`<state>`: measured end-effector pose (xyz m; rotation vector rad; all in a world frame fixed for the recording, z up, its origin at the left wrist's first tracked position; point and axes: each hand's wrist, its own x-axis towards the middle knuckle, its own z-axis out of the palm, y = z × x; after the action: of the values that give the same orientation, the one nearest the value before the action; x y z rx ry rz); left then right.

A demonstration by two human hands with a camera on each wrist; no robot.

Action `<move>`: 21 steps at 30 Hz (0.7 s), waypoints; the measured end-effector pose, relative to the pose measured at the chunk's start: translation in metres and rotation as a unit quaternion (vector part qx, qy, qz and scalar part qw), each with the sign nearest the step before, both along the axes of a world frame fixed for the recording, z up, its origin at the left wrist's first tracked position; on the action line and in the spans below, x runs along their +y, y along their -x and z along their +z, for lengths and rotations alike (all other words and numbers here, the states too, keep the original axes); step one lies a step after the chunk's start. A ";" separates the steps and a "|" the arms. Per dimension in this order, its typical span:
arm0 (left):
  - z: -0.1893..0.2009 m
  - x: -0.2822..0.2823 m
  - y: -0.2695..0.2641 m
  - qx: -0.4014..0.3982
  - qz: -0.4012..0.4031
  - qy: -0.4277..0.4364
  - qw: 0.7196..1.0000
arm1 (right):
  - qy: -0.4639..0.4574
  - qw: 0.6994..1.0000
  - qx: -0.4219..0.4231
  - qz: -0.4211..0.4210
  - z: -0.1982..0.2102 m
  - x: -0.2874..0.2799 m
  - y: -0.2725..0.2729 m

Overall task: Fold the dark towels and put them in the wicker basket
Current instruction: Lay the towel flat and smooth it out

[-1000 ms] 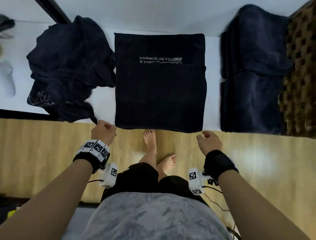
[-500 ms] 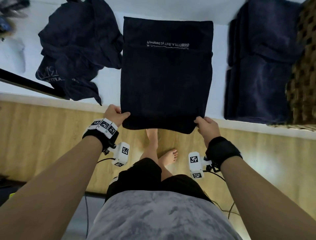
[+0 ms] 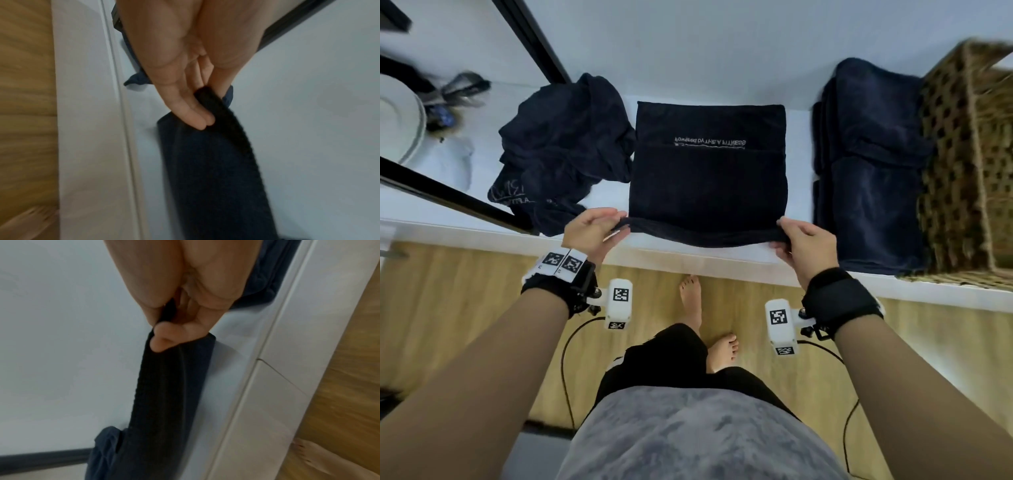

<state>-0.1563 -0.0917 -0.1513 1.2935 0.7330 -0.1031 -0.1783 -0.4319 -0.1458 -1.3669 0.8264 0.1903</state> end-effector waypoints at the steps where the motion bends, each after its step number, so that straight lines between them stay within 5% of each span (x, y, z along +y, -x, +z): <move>1: 0.003 0.001 -0.006 -0.011 0.002 0.022 1.000 | -0.033 0.999 -0.004 -0.015 0.004 -0.001 -0.007; 5: 0.005 0.008 -0.032 -0.026 -0.030 0.044 0.998 | -0.125 0.991 -0.033 -0.026 0.015 -0.010 -0.031; 8: 0.004 0.009 -0.053 -0.030 -0.063 -0.045 0.997 | -0.122 0.990 -0.067 -0.003 0.018 -0.013 -0.050; 17: 0.008 -0.001 -0.149 -0.080 -0.076 -0.160 0.981 | 0.102 0.992 -0.067 -0.016 0.021 -0.001 -0.142; 21: 0.006 -0.005 -0.208 -0.077 -0.115 -0.246 0.959 | 0.266 0.963 -0.034 -0.014 0.018 -0.005 -0.199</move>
<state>0.0513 -0.0964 -0.1450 1.8394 0.4842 -0.0066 0.0205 -0.4366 -0.1277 -1.8514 0.8725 -0.1129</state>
